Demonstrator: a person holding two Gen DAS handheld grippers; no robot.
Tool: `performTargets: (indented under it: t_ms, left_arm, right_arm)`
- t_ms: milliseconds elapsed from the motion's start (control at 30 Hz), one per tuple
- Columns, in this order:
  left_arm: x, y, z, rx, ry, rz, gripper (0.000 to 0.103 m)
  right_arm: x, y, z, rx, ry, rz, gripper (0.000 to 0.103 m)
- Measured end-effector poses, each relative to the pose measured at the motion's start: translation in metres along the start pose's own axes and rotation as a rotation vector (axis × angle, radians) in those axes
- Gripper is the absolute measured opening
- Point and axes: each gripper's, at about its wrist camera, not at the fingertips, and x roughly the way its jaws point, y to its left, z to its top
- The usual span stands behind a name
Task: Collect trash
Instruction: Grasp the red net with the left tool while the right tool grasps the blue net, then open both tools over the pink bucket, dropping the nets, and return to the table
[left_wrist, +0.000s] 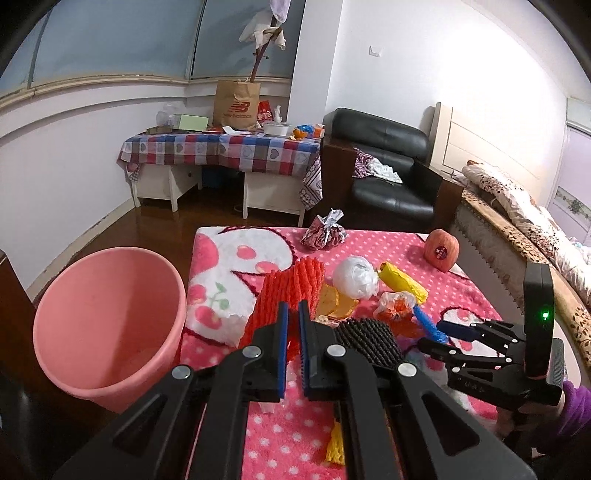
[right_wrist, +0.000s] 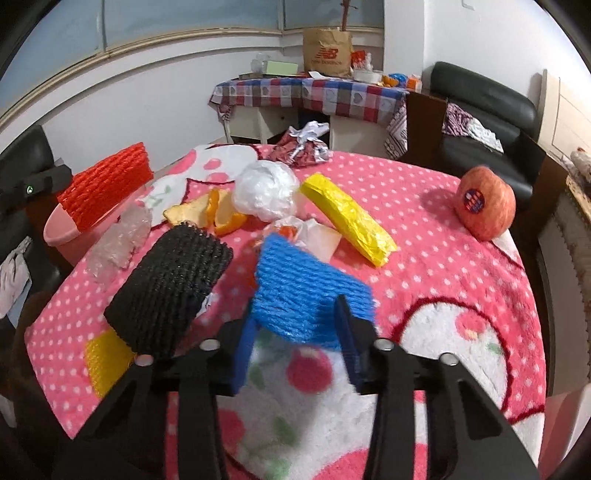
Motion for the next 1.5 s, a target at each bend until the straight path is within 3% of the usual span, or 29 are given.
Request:
performTargets:
  t_ms: [67, 167, 333, 533, 667, 900, 1100, 1300, 1367, 1400, 1467, 1500]
  left_arm:
    - [0.0, 0.001, 0.001, -0.005, -0.003, -0.007, 0.005]
    - [-0.002, 0.007, 0.005, -0.017, -0.018, -0.021, 0.005]
    - [-0.012, 0.023, 0.011, -0.038, -0.059, -0.006, 0.005]
    - [-0.03, 0.057, 0.015, -0.084, -0.094, 0.095, 0.005]
    - [-0.037, 0.085, 0.013, -0.133, -0.092, 0.173, 0.005]
    - [-0.037, 0.13, 0.002, -0.222, -0.061, 0.268, 0.005]
    - [-0.027, 0.154, -0.008, -0.262, -0.015, 0.301, 0.005]
    - [-0.018, 0.163, -0.015, -0.297, 0.017, 0.317, 0.007]
    - [-0.017, 0.164, -0.015, -0.308, 0.023, 0.315, 0.017]
    - [-0.017, 0.165, -0.015, -0.309, 0.023, 0.321, 0.021]
    - [-0.019, 0.165, -0.016, -0.306, 0.016, 0.327, 0.029]
    - [-0.02, 0.164, -0.016, -0.304, 0.013, 0.328, 0.029]
  right_arm:
    - [-0.003, -0.005, 0.001, 0.019, 0.006, 0.004, 0.02]
    - [-0.016, -0.012, 0.005, 0.05, -0.008, 0.025, 0.012]
    - [-0.048, -0.011, 0.031, 0.082, -0.097, 0.086, 0.011]
    - [-0.05, 0.031, 0.081, 0.042, -0.167, 0.271, 0.011]
    - [-0.025, 0.074, 0.109, -0.004, -0.129, 0.393, 0.011]
    - [0.021, 0.149, 0.138, -0.067, -0.042, 0.521, 0.011]
    - [0.062, 0.195, 0.149, -0.075, 0.059, 0.572, 0.011]
    - [0.102, 0.215, 0.146, -0.052, 0.164, 0.585, 0.012]
    - [0.111, 0.22, 0.145, -0.053, 0.194, 0.595, 0.015]
    - [0.112, 0.221, 0.145, -0.053, 0.202, 0.601, 0.02]
    - [0.114, 0.222, 0.143, -0.052, 0.2, 0.606, 0.039]
    - [0.113, 0.222, 0.142, -0.056, 0.188, 0.601, 0.041]
